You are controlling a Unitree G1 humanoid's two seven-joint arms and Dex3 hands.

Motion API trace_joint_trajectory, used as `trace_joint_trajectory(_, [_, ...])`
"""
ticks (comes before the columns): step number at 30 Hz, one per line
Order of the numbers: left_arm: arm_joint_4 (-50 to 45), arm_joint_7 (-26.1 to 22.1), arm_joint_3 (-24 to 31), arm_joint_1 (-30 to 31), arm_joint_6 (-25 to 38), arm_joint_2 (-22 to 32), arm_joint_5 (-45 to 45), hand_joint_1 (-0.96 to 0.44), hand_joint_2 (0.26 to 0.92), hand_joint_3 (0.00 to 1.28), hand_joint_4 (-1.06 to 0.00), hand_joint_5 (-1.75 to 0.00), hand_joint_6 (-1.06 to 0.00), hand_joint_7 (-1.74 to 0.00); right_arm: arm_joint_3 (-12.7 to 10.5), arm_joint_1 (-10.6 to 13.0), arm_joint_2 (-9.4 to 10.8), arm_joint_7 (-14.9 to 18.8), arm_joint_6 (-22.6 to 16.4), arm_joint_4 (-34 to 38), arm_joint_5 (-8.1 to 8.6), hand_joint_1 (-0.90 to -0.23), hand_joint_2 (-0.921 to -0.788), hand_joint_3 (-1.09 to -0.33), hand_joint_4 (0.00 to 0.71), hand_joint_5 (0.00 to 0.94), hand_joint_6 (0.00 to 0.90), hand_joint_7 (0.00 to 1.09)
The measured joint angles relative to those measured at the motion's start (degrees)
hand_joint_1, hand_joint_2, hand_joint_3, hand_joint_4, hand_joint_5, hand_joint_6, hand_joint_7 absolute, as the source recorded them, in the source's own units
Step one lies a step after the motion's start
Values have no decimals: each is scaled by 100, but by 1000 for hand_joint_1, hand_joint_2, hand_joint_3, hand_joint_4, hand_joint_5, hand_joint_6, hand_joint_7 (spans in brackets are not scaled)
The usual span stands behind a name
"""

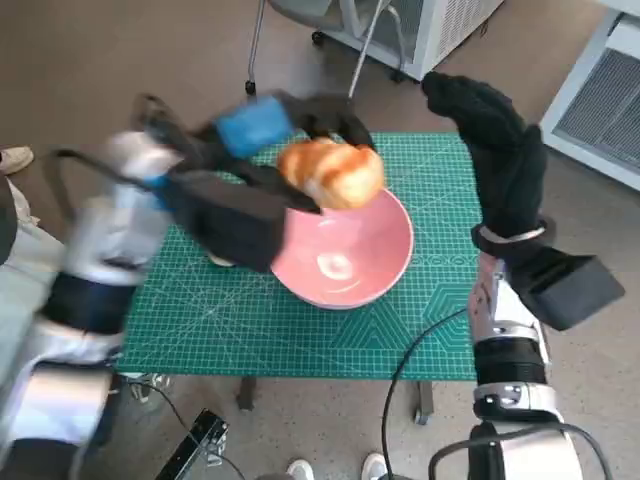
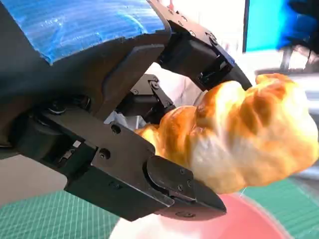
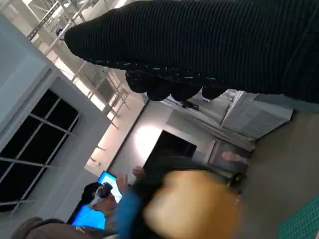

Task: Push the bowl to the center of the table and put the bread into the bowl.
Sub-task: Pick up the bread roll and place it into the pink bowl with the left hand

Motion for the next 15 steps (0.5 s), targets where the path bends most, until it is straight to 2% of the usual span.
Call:
trace_joint_trajectory(2, [307, 159, -141, -78, -58, -124, 152, -2, 920, 146, -512, -1202, -639, -1299, 0, 18, -18, 0, 0, -13, -1, -577, -921, -718, 352, 3, 48, 788])
trace_joint_trajectory(8, [1141, 663, -450, -267, -331, -387, 506, -2, 919, 145, -482, -1348, -666, -1160, -1, 82, -67, 0, 1, -77, 1, -577, -921, -717, 351, 3, 44, 795])
trace_joint_trajectory(10, [1377, 745, -515, -303, -353, -461, 545, -2, 920, 184, -491, -1349, -564, -1252, -3, 112, -79, -1, 3, -110, 2, -576, -921, -717, 353, 3, 42, 798])
trace_joint_trajectory(11, [1512, 741, -535, -323, -333, -508, 549, -124, 920, 240, -437, -1059, -495, -1357, -4, 128, -85, -5, 5, -134, 2, -574, -921, -717, 353, 4, 41, 800])
trace_joint_trajectory(12, [1596, 726, -551, -332, -306, -545, 550, -168, 920, 262, -439, -916, -469, -1396, -3, 137, -88, -12, 7, -150, 2, -573, -921, -718, 354, 4, 41, 800])
trace_joint_trajectory(13, [1691, 678, -567, -334, -265, -577, 548, -182, 909, 270, -410, -643, -377, -1280, -3, 145, -89, -25, 9, -170, 1, -571, -921, -718, 354, 4, 40, 802])
trace_joint_trajectory(14, [1773, 572, -578, -335, -202, -615, 531, -151, 904, 236, -364, -421, -327, -963, -3, 156, -91, -39, 11, -197, 0, -568, -921, -719, 355, 4, 39, 803])
trace_joint_trajectory(15, [1820, 469, -587, -335, -145, -639, 527, -136, 906, 211, -309, -337, -298, -812, -4, 162, -94, -47, 11, -215, 0, -566, -921, -720, 356, 5, 38, 803])
